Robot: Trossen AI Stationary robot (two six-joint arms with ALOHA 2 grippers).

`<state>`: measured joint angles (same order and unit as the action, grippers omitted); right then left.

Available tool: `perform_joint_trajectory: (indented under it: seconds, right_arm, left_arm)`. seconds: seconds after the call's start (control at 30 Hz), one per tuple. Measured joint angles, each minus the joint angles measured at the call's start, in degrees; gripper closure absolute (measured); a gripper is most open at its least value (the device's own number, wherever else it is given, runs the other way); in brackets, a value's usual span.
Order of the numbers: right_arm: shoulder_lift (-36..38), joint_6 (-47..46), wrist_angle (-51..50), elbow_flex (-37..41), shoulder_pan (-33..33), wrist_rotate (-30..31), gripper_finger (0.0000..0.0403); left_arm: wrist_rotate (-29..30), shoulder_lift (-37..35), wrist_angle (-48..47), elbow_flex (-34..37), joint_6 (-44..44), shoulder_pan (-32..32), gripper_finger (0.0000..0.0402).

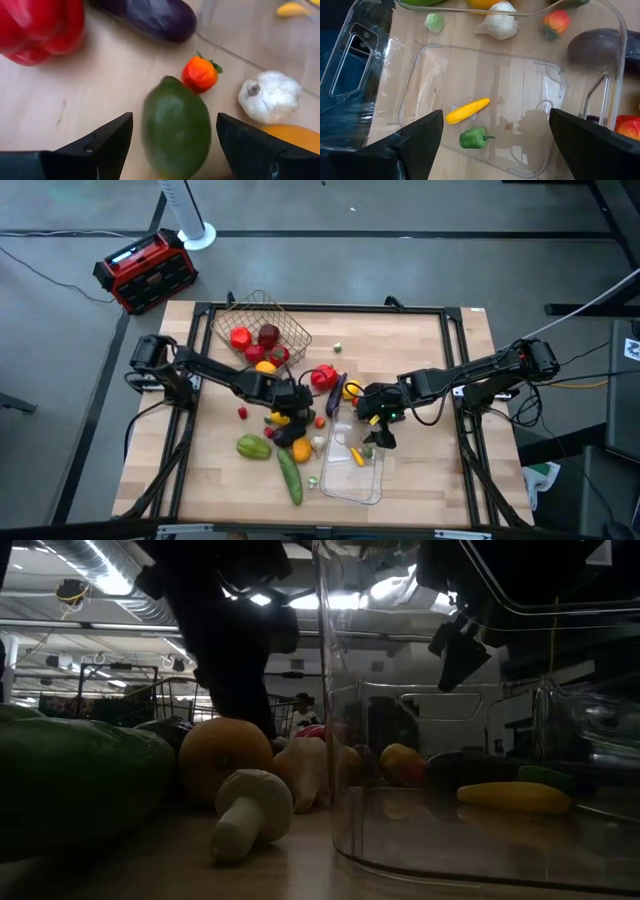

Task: Sort produce into baskets
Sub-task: Put the green lime into the wire basket

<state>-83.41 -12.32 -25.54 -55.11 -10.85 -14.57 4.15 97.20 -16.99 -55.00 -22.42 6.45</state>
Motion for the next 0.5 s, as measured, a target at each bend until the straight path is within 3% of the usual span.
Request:
perform_joint_trajectory:
  seconds: [0.37,0.5]
  right_arm:
    - [0.01,0.02,0.01,0.0,0.0,0.0,0.0042]
    - [0.01,0.02,-0.64,-0.34,0.0,0.0,0.0042]
  left_arm:
    - [-0.23,3.28,-0.35,0.0,-0.13,0.75,0.012]
    - [-0.23,3.35,-0.39,0.0,-0.13,0.75,0.0142]
